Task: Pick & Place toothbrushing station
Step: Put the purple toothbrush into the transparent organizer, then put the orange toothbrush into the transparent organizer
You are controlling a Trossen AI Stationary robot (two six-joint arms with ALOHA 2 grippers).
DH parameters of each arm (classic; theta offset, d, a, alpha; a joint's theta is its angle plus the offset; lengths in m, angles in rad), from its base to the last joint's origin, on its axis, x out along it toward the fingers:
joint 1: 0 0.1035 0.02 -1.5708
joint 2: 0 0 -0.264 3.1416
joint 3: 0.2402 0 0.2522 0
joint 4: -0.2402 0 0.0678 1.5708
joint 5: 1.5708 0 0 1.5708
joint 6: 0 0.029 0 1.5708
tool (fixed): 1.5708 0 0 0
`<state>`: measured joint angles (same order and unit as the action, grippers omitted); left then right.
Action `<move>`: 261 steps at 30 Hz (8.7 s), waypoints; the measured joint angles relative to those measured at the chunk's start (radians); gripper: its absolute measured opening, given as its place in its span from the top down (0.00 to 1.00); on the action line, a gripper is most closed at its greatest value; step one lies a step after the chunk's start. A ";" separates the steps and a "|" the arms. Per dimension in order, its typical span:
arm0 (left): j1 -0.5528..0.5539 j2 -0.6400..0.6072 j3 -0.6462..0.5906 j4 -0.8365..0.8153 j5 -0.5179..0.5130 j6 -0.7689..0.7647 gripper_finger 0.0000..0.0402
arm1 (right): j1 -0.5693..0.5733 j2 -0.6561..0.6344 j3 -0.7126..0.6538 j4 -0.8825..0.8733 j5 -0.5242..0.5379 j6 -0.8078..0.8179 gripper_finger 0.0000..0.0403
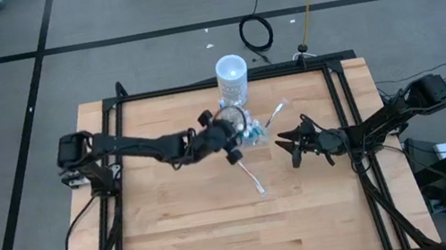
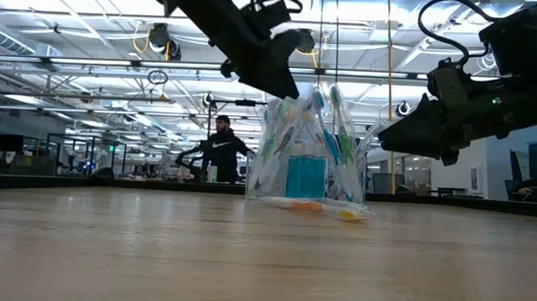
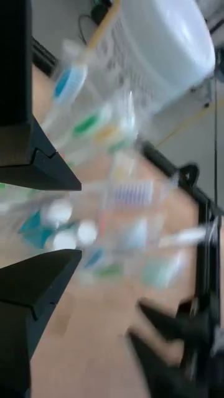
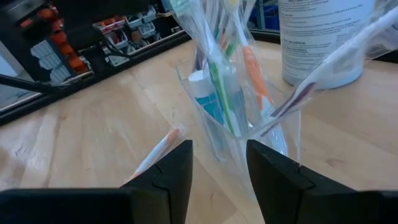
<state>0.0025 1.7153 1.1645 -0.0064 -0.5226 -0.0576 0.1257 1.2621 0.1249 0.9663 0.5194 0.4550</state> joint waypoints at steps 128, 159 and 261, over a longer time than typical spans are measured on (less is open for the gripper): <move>0.152 0.145 -0.485 1.025 0.163 -0.271 0.86 | 0.052 0.001 0.000 -0.171 0.030 0.156 0.65; 0.072 -0.181 -0.484 0.521 -0.046 -0.158 0.54 | 0.052 0.001 0.000 -0.179 0.030 0.157 0.65; -0.169 -0.387 -0.473 -0.003 0.345 0.193 0.54 | 0.169 0.566 0.756 -0.923 -0.102 0.089 0.90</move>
<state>-0.1669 1.3285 0.6914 -0.0089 -0.1772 0.1356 0.2943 1.8285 0.8806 0.0437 0.4174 0.5439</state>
